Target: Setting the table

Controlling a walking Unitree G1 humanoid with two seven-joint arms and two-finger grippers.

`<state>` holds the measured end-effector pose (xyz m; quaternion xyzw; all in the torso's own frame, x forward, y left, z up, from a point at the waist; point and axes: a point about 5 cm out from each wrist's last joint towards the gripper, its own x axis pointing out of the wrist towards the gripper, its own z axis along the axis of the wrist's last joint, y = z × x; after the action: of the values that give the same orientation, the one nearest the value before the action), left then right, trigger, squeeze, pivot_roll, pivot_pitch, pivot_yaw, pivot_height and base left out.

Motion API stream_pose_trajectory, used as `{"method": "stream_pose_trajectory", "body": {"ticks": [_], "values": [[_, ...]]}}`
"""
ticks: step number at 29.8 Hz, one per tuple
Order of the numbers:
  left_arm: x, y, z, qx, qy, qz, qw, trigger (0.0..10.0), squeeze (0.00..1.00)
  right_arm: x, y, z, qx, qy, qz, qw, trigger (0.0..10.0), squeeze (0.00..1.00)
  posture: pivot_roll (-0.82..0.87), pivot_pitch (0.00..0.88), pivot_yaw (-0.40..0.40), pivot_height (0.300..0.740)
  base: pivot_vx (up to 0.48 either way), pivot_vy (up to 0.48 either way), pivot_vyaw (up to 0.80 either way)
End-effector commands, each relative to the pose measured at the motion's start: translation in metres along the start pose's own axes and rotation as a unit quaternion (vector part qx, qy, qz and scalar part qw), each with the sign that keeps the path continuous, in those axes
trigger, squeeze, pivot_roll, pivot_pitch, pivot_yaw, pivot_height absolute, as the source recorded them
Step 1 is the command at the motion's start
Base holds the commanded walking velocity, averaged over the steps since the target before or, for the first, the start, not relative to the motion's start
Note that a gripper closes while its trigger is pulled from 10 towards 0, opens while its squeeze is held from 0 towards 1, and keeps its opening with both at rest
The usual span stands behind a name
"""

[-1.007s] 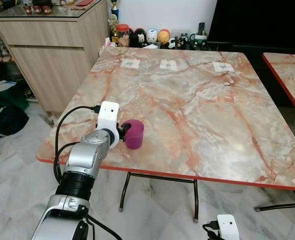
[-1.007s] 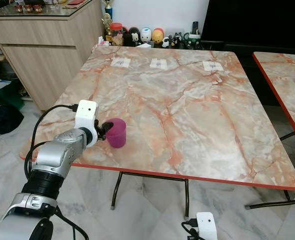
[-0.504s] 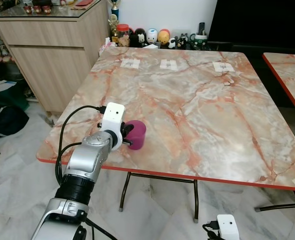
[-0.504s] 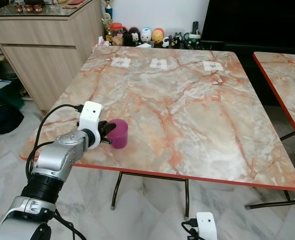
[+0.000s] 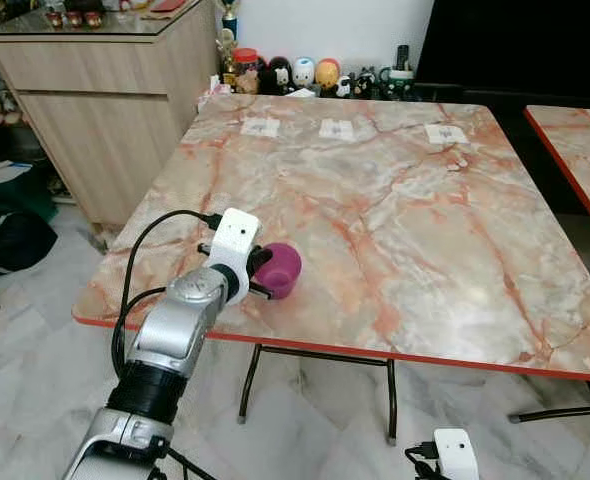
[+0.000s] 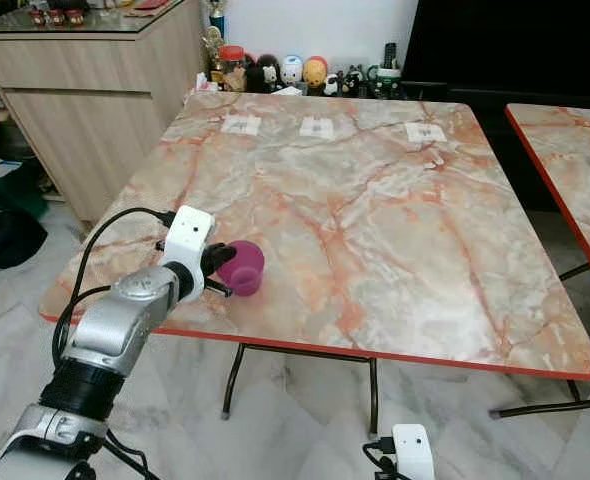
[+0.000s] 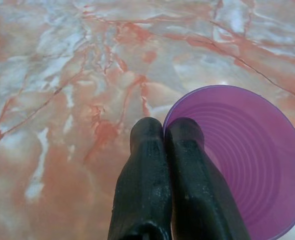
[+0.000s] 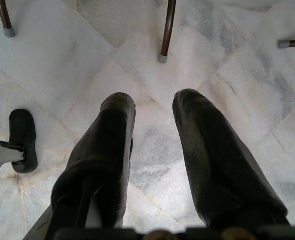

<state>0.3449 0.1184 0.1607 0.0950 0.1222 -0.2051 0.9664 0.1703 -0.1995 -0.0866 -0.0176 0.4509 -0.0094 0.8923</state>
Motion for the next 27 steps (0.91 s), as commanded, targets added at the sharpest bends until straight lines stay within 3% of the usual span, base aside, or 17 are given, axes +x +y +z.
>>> {"method": "stream_pose_trajectory", "body": {"ticks": [1, 3, 6, 7, 8, 9, 10, 11, 12, 13, 16, 17, 20, 23, 27], "values": [[-0.002, -0.003, -0.001, 0.013, -0.002, -0.005, 1.000, 0.0, 0.00, 0.000, 0.000, -0.002, 0.002, 0.003, -0.001, 1.000, 10.0, 0.00, 0.09, 0.000, -0.023, 0.740, 0.000, 0.000, 0.00], [-0.004, -0.001, 0.001, 0.010, -0.022, 0.006, 1.000, 0.0, 0.00, 0.000, 0.000, -0.002, 0.001, 0.003, -0.001, 1.000, 10.0, 0.00, 0.10, 0.000, -0.024, 0.740, 0.000, 0.000, 0.00], [-0.011, 0.004, 0.008, -0.008, -0.094, 0.045, 0.995, 0.0, 0.00, 0.000, -0.001, -0.002, -0.001, 0.004, -0.002, 1.000, 10.0, 0.00, 0.10, 0.000, -0.024, 0.740, 0.000, 0.000, 0.00], [-0.011, 0.004, 0.008, -0.008, -0.094, 0.045, 0.995, 0.0, 0.00, 0.000, -0.001, -0.002, -0.001, 0.004, -0.002, 1.000, 10.0, 0.00, 0.10, 0.000, -0.024, 0.740, 0.000, 0.000, 0.00], [-0.018, 0.007, 0.007, -0.017, -0.125, 0.073, 0.989, 0.0, 0.00, 0.000, -0.001, -0.002, -0.001, 0.005, -0.002, 1.000, 10.0, 0.00, 0.10, 0.000, -0.024, 0.740, 0.000, 0.000, 0.00], [-0.027, 0.013, 0.002, -0.027, -0.138, 0.109, 0.984, 2.8, 0.00, 0.000, -0.002, -0.002, 0.000, 0.004, -0.003, 1.000, 10.0, 0.00, 0.09, 0.000, -0.021, 0.740, 0.000, 0.000, 0.00], [-0.027, 0.013, 0.002, -0.027, -0.138, 0.109, 0.984, 2.8, 0.00, 0.000, -0.002, -0.002, 0.000, 0.004, -0.003, 1.000, 10.0, 0.00, 0.09, 0.000, -0.021, 0.740, 0.000, 0.000, 0.00], [-0.030, 0.017, -0.001, -0.028, -0.142, 0.125, 0.982, 4.8, 0.00, -0.001, -0.002, -0.002, 0.000, 0.004, -0.004, 1.000, 10.0, 0.00, 0.09, 0.000, -0.021, 0.740, 0.000, 0.000, 0.00], [-0.030, 0.017, -0.001, -0.028, -0.142, 0.125, 0.982, 4.8, 0.00, -0.001, -0.002, -0.002, 0.000, 0.004, -0.004, 1.000, 10.0, 0.00, 0.09, 0.000, -0.021, 0.740, 0.000, 0.000, 0.00], [-0.035, 0.021, -0.004, -0.029, -0.146, 0.140, 0.979, 10.0, 0.00, -0.001, -0.002, -0.002, 0.000, 0.004, -0.004, 1.000, 10.0, 0.00, 0.09, 0.000, -0.024, 0.740, 0.000, 0.000, 0.00], [-0.058, 0.047, -0.014, -0.029, -0.165, 0.199, 0.966, 10.0, 0.00, -0.001, -0.004, -0.002, -0.002, 0.005, -0.006, 1.000, 10.0, 0.00, 0.10, 0.002, -0.032, 0.740, 0.000, 0.000, 0.00], [-0.071, 0.059, -0.021, -0.013, -0.164, 0.227, 0.960, 10.0, 0.00, -0.001, -0.004, -0.003, -0.004, 0.006, -0.006, 1.000, 10.0, 0.00, 0.10, 0.004, -0.032, 0.740, 0.000, 0.000, 0.00], [-0.087, 0.073, -0.037, 0.030, -0.143, 0.262, 0.954, 10.0, 0.00, -0.001, -0.006, -0.003, -0.009, 0.007, -0.006, 1.000, 10.0, 0.00, 0.11, 0.003, -0.034, 0.740, 0.000, 0.000, 0.00], [-0.098, 0.079, -0.044, 0.018, -0.148, 0.278, 0.949, 10.0, 0.00, -0.001, -0.007, -0.003, -0.010, 0.007, -0.006, 1.000, 10.0, 0.00, 0.11, 0.000, -0.036, 0.740, 0.000, 0.000, 0.00], [-0.105, 0.079, -0.040, 0.061, -0.166, 0.285, 0.942, 10.0, 0.00, -0.002, -0.008, -0.003, -0.012, 0.008, -0.007, 1.000, 10.0, 0.00, 0.11, 0.000, -0.041, 0.740, 0.000, 0.000, 0.00]]}}
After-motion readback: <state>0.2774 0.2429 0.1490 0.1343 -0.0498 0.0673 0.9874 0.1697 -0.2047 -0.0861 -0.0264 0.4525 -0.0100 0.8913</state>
